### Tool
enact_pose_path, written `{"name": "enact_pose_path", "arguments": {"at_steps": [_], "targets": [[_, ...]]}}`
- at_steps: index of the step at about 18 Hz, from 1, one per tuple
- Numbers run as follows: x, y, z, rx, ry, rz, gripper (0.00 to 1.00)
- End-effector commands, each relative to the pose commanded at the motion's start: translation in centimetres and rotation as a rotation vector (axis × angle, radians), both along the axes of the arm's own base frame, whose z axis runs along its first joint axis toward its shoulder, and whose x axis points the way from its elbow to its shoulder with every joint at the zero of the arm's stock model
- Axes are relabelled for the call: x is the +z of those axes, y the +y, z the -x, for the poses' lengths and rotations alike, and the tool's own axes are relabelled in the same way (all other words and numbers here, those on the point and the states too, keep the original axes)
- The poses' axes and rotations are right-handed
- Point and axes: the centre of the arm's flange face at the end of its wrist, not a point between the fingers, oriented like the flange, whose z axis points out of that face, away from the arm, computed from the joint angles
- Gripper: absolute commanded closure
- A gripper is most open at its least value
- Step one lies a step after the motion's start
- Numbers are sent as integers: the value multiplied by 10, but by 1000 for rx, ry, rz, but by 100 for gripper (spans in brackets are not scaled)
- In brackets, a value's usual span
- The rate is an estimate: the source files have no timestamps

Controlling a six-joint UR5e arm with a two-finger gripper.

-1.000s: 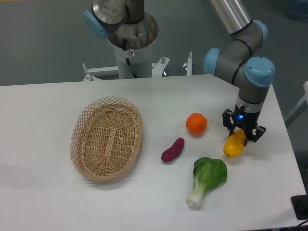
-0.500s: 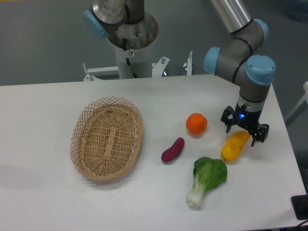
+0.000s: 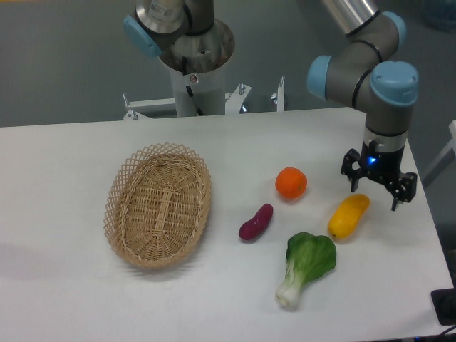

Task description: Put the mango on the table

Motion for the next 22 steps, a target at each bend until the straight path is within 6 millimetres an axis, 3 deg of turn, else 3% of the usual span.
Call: {"name": "enact_pose_path", "arguments": {"at_steps": [4, 13, 16, 22], "targets": [[29, -18, -7, -27, 2, 22, 0], [52, -90, 12, -169, -29, 117, 0], [52, -100, 13, -176, -35, 122, 0], [54, -100, 12, -184, -35, 121, 0]]}}
